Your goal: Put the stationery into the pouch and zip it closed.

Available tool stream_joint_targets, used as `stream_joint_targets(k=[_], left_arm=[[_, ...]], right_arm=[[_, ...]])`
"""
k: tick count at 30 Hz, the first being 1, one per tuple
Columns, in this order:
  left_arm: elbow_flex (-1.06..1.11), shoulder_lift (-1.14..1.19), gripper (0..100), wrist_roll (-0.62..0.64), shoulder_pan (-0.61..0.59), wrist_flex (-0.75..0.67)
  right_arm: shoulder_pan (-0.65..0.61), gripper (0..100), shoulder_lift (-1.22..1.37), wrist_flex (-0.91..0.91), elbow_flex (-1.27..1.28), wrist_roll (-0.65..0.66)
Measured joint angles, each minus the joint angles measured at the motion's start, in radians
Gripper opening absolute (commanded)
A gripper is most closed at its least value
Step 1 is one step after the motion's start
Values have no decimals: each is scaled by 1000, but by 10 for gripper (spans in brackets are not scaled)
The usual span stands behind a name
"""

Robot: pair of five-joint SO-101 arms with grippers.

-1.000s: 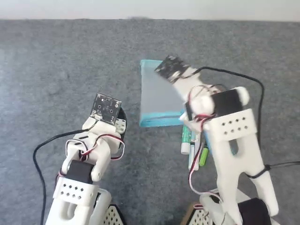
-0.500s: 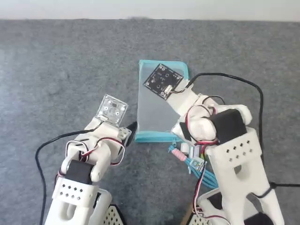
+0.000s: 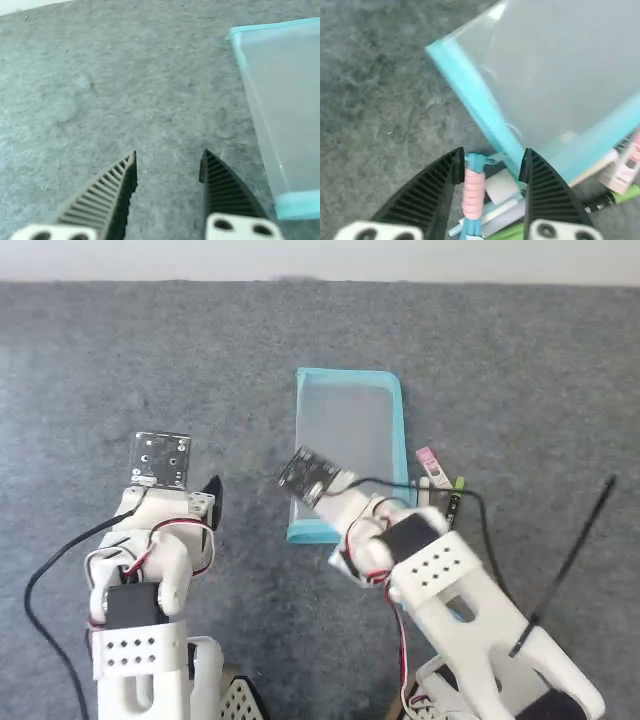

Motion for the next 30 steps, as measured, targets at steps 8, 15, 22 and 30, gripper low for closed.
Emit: stream_joint_targets(k=[8,15,22,30], left_arm=[[0,0,198,0,-9,0],[0,0,198,0,6,0],[0,0,198,0,6,0],[0,0,198,0,6,0]], right_arm=[[-18,185,0,-78,40,9],[-18,185,0,-123,40,106],[-18,244,86,-167,40,176],[-17,310,137,-195,40,187]])
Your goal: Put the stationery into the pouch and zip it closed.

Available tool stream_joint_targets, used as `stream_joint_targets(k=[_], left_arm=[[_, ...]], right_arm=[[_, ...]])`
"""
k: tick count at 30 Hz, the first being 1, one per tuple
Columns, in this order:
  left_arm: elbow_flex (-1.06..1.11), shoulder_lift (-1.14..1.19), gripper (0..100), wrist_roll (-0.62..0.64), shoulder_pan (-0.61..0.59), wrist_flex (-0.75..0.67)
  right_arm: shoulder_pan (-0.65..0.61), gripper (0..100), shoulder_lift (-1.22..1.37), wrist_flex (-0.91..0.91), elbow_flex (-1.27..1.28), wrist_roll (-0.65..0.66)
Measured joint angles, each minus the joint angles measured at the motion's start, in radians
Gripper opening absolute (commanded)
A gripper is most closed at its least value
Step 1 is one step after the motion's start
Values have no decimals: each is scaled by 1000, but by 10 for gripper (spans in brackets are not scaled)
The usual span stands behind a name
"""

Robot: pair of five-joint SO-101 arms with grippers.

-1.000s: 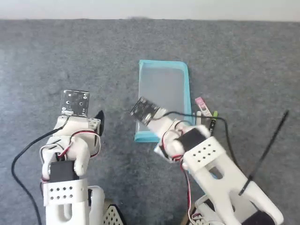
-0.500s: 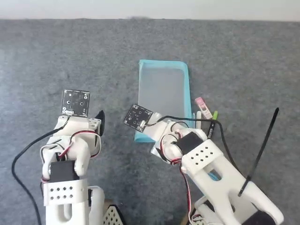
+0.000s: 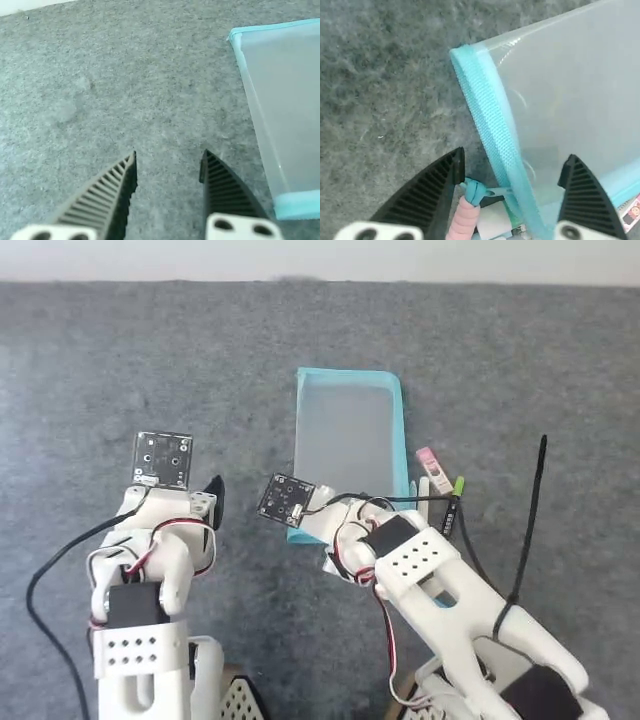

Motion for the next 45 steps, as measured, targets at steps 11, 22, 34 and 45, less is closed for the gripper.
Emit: stream_joint_targets(k=[11,22,34,45], left_arm=[[0,0,198,0,0,0],[0,0,198,0,0,0],[0,0,198,0,0,0],[0,0,196,0,12,0]], right_arm=[[71,310,94,-107,0,40],[74,245,178,-216,-2,54],[75,11,176,-232,-5,54],[195,8,176,-127,-120,15]])
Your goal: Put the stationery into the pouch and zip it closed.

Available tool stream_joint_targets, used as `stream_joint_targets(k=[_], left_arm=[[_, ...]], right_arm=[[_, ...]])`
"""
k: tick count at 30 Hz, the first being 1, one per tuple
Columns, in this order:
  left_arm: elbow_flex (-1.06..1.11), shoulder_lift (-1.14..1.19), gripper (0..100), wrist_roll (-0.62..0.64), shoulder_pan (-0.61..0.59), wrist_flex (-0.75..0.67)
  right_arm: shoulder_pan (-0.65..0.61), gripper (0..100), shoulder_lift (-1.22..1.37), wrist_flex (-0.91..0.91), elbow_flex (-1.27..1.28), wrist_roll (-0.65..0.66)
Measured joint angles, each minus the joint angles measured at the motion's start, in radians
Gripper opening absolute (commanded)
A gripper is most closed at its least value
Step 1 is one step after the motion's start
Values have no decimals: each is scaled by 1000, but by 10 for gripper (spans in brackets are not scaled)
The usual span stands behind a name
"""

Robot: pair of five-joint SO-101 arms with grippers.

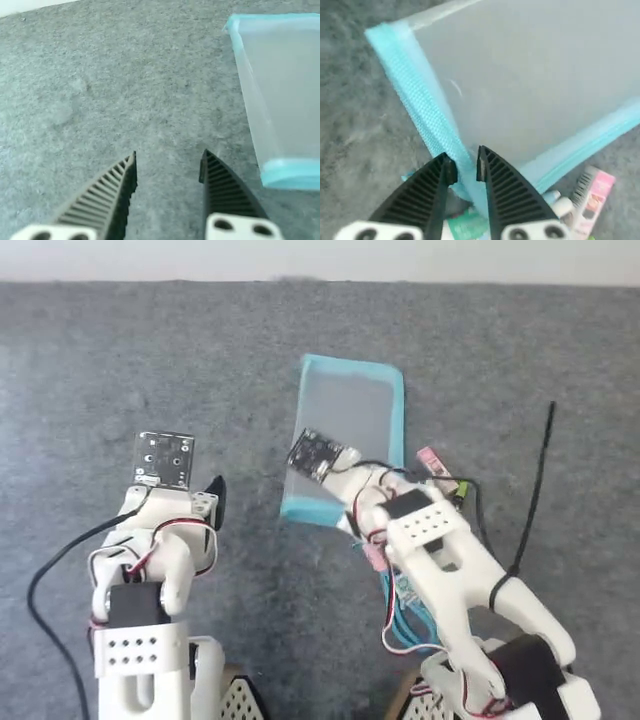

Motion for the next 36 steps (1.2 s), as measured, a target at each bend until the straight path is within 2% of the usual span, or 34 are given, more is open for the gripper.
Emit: stream_joint_targets(k=[4,8,14,20,25,32,36], left_arm=[[0,0,209,0,58,0],[0,0,266,-2,100,0],[0,0,272,-29,209,51],[-18,0,272,-31,262,69],[-20,-8,270,-31,272,75],[-21,-269,269,-31,296,140],[40,-354,269,-31,304,130]], right_arm=[[9,8,2,181,-132,-8],[20,8,-43,374,-262,-25],[17,8,-92,600,-430,-28],[15,8,-92,654,-477,-31],[-37,8,-92,663,-477,-31],[-35,8,-92,664,-477,-31],[-97,8,-97,709,-477,-31]])
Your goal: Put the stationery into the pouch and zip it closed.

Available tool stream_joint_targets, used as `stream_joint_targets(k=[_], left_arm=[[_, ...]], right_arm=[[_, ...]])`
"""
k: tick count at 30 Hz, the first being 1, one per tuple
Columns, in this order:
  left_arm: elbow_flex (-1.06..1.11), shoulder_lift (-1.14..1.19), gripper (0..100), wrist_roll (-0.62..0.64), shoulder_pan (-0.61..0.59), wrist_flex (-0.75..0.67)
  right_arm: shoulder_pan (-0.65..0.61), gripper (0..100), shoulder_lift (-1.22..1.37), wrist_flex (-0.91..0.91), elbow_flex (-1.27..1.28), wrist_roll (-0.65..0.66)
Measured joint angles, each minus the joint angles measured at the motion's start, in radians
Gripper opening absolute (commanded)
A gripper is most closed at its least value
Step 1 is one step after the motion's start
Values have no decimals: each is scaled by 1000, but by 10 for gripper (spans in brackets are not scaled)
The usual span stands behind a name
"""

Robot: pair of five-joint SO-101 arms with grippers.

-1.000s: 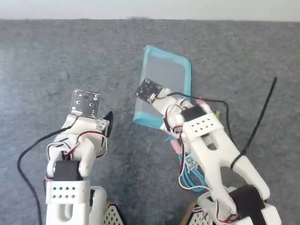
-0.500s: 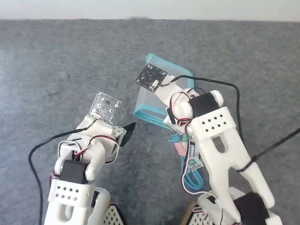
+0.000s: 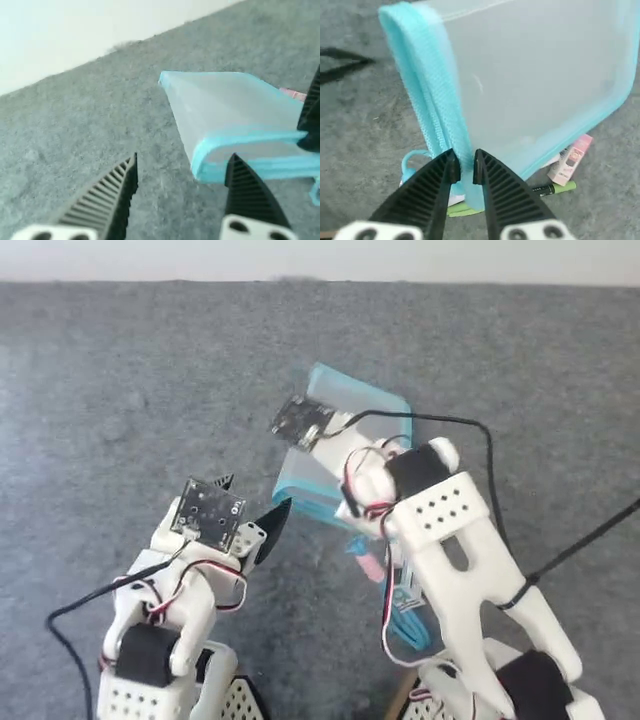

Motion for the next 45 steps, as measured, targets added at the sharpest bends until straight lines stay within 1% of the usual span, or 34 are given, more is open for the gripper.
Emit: stream_joint_targets(k=[4,7,12,17,26,31,37,40,45], left_arm=[[14,5,269,0,0,-44],[14,91,269,0,-2,-92],[14,186,269,-23,-58,-137],[14,192,269,-29,-68,-124],[14,35,269,-32,-68,-18],[14,-9,269,-37,-32,25],[40,-12,268,-46,-23,25],[80,-15,268,-52,-23,-14],[95,-14,268,-55,-23,-43]], right_arm=[[-61,8,-2,41,-2,0],[-63,8,-2,49,-2,0],[-63,8,-2,49,-2,0],[-37,8,-2,51,-37,-28],[-15,8,-2,51,-54,-41],[-15,8,-2,51,-57,-44],[-14,8,-2,64,-98,-46],[-18,8,-2,104,-123,-48],[-86,8,-2,144,-137,-48]])
